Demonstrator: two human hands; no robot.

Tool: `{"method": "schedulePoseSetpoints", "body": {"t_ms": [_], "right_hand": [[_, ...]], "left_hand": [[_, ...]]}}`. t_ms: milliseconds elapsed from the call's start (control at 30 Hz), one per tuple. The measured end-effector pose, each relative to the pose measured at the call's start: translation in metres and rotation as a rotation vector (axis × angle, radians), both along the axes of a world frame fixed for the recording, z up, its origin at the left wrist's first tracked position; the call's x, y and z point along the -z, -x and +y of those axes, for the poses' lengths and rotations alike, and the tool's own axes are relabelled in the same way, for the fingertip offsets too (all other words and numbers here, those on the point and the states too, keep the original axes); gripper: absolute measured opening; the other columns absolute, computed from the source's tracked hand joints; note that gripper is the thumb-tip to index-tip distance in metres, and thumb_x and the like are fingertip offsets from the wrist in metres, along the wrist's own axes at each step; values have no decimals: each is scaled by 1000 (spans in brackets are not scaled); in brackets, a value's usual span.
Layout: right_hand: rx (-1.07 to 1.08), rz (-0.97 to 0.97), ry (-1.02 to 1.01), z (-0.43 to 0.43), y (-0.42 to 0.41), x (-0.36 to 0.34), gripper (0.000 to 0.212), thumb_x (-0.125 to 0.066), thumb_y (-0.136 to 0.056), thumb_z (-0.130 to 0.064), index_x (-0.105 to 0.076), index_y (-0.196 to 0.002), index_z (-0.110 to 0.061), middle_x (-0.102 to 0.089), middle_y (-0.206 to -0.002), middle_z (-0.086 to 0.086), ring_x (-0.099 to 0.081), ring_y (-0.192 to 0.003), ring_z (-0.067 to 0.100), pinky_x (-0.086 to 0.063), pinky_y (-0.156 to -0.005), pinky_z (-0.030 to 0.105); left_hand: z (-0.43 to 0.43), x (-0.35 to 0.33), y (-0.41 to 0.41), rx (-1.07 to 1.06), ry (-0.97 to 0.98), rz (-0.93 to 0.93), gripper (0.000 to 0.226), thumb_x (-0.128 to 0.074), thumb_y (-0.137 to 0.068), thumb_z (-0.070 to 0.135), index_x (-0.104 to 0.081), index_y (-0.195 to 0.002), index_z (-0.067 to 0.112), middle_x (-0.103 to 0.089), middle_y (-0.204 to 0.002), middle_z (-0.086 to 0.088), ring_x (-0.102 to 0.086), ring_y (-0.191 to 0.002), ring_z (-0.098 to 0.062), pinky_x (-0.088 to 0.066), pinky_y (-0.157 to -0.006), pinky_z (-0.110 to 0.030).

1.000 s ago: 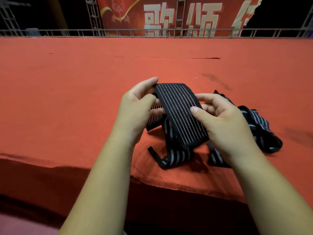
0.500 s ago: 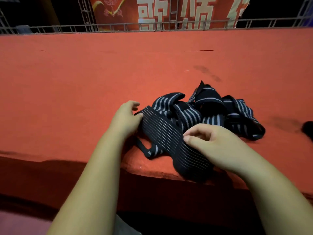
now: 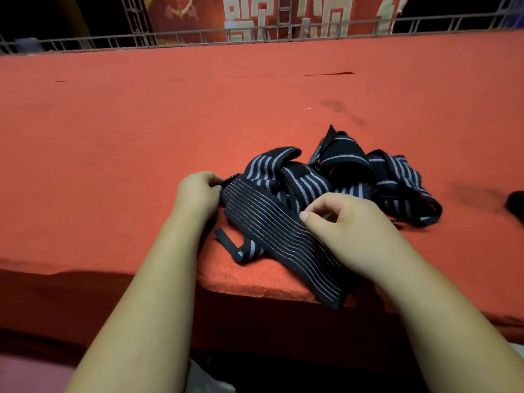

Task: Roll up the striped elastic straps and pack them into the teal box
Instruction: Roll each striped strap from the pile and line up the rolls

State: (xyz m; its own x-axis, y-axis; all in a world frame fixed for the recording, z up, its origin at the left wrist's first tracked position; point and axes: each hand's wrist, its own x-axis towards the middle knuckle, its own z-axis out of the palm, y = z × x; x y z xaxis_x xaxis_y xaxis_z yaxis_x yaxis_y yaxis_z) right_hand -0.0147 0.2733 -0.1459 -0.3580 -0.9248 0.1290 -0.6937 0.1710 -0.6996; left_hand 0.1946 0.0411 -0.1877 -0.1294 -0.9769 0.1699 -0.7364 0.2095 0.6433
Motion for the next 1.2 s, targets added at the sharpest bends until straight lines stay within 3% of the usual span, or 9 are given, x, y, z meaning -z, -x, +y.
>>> {"method": "schedulePoseSetpoints", "body": {"t_ms": [167, 400, 533, 633, 733, 867, 1067, 1133, 1200], "right_hand": [[26, -50, 97, -1, 4, -2, 15, -67, -99, -43, -75, -88, -36, -70, -84, -25, -61, -74, -10, -40, -65, 23], [6, -239, 328, 10, 0, -27, 13, -70, -99, -46, -77, -99, -35, -78, -93, -13, -73, -83, 9, -55, -70, 30], [-98, -384, 399, 21, -8, -43, 24, -66, -100, -51, -79, -107, -32, -79, -104, -21, -71, -98, -7, -51, -82, 12], [-78, -467, 437, 30, -10, -47, 38, -67, -102, -49, -78, -94, -14, -77, -86, 1, -68, -76, 13, -52, -74, 34], [-76, -571, 415, 37, -8, -46, 45, -74, -98, -45, -70, -91, -1, -71, -89, 30, -62, -69, 33, -50, -63, 55], [-156, -649, 278, 52, 4, -54, 42, -72, -101, -28, -60, -62, -18, -51, -58, 3, -45, -51, 17, -37, -48, 26], [-29, -617, 244, 57, 28, -41, 45, -70, -103, -33, -69, -58, -25, -49, -52, -6, -40, -46, 14, -32, -45, 23], [75, -599, 258, 56, 40, -31, 38, -71, -101, -33, -67, -69, -13, -45, -55, -3, -36, -48, 16, -27, -45, 24], [134, -532, 243, 53, 52, -21, 44, -72, -99, -35, -56, -73, -3, -41, -56, 0, -34, -49, 17, -26, -48, 26]], "left_hand": [[20, -42, -6, 1, 68, 331, 23, -63, -95, 12, -76, -88, 29, -76, -87, 8, -72, -90, -19, -57, -83, -32], [112, -124, -7, 329, 168, 613, 17, -69, -100, 13, -82, -101, 24, -82, -96, -3, -75, -87, -18, -64, -78, -41], [150, -133, 9, 490, 86, 638, 17, -70, -101, 9, -83, -105, 18, -83, -95, -1, -72, -82, -13, -60, -74, -32], [165, -132, 21, 554, 9, 643, 17, -72, -101, 9, -85, -107, 18, -84, -96, 0, -73, -82, -9, -58, -72, -25], [162, -126, 29, 516, -88, 680, 15, -73, -99, 13, -86, -105, 19, -84, -100, -6, -71, -84, -13, -55, -68, -28], [158, -122, 42, 507, -321, 856, 15, -74, -97, 11, -86, -105, 13, -81, -107, -19, -71, -91, -28, -58, -75, -34], [163, -107, 67, 619, -385, 628, 12, -76, -100, 21, -84, -106, 16, -78, -92, -3, -66, -78, -15, -53, -66, -24], [154, -95, 75, 491, -189, 461, 14, -75, -102, 30, -83, -108, 20, -79, -96, 7, -69, -83, -9, -53, -72, -23], [136, -79, 79, 334, 153, 84, 32, -77, -97, 41, -76, -127, 30, -74, -119, 10, -66, -111, -14, -53, -94, -33]]}}
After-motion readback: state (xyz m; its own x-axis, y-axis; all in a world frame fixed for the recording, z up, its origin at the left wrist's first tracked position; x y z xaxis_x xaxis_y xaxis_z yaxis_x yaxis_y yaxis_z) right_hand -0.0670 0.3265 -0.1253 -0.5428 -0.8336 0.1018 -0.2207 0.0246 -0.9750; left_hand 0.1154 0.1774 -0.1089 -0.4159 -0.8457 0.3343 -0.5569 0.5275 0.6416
